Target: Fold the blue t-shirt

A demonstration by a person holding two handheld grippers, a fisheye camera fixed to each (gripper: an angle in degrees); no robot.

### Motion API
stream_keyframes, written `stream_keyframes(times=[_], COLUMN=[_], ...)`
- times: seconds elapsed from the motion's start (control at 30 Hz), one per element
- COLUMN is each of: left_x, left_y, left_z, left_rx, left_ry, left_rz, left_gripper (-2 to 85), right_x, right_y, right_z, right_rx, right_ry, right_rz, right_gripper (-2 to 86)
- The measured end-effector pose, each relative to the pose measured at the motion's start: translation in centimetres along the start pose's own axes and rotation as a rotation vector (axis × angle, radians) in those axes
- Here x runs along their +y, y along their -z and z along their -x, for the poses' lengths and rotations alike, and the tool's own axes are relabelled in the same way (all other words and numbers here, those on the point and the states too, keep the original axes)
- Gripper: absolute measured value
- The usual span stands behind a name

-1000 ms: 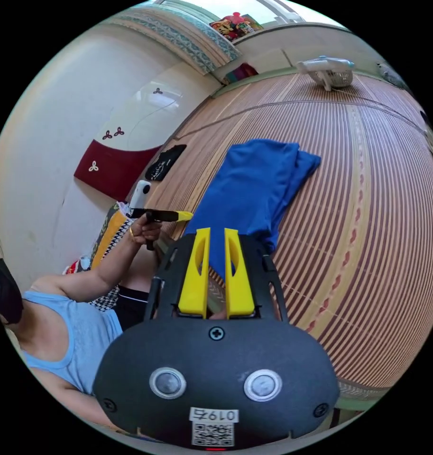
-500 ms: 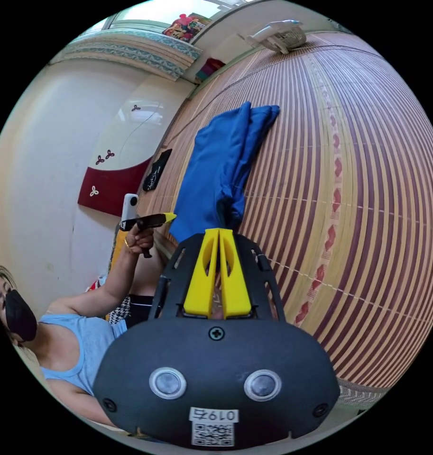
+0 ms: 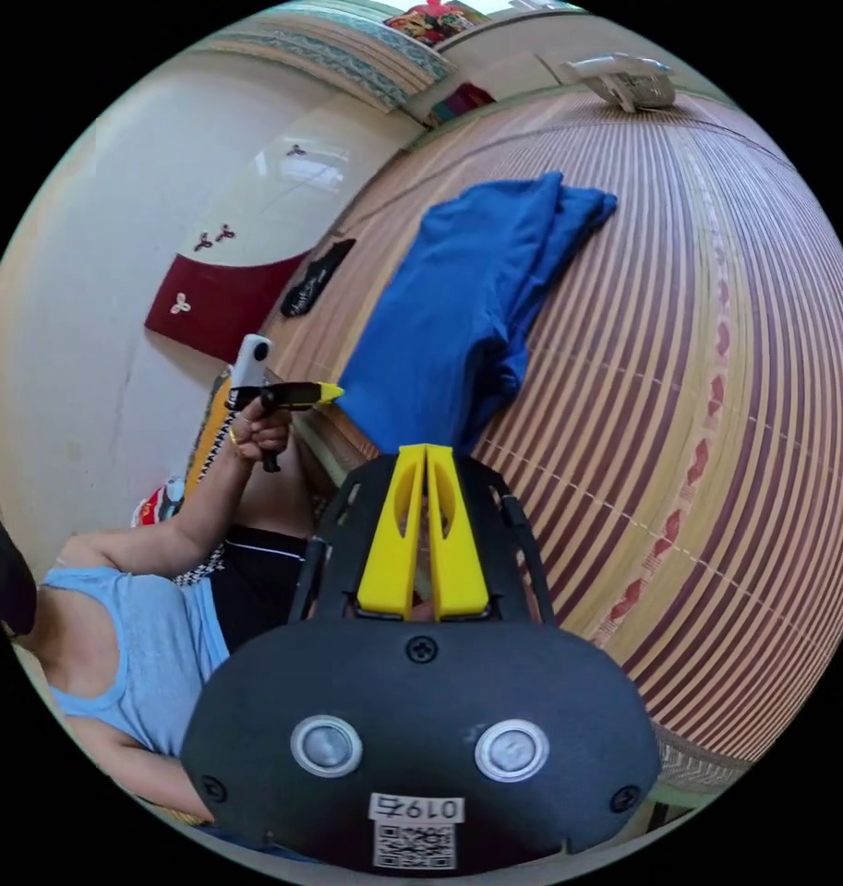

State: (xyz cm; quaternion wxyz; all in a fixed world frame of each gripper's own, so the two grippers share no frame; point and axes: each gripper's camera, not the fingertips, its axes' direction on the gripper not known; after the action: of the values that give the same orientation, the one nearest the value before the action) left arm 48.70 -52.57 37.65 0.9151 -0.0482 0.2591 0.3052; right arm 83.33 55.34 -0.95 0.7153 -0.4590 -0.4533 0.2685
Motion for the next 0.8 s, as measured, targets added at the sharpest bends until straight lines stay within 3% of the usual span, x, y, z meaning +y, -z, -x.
stream_keyframes(times=[0.2,0.4,0.5,0.6,0.77,0.8], left_x=[1.0,2.5,2.7,2.9,3.2,3.3], left_y=[-0.2,0.5,0.0,-0.4,-1.1,-1.2], left_z=[1.8,3.1,3.9,4.7,6.0,6.1], left_rx=[-0.002,-0.005,-0.004,0.005,0.007,0.007], left_ry=[0.007,-0.001,0.006,0.017,0.014,0.013], left_rz=[0.005,-0.054,-0.05,-0.051,-0.046,-0.045], left_gripper=[1.5,1.1,0.9,0.9,0.9,0.9], right_x=[4.3,10.1,12.7,15.9,23.9,24.5], right_y=[-4.4,-6.8,-11.4,-17.8,-29.9,-31.0], right_z=[-1.5,-0.5,1.7,5.0,8.9,8.8], right_rx=[0.011,0.144,0.306,0.596,1.193,1.214], right_ry=[0.04,0.203,0.351,0.55,0.894,0.918], right_rz=[-0.005,-0.16,-0.125,-0.071,-0.154,-0.145], right_gripper=[-0.7,3.5,6.1,6.5,2.0,1.0])
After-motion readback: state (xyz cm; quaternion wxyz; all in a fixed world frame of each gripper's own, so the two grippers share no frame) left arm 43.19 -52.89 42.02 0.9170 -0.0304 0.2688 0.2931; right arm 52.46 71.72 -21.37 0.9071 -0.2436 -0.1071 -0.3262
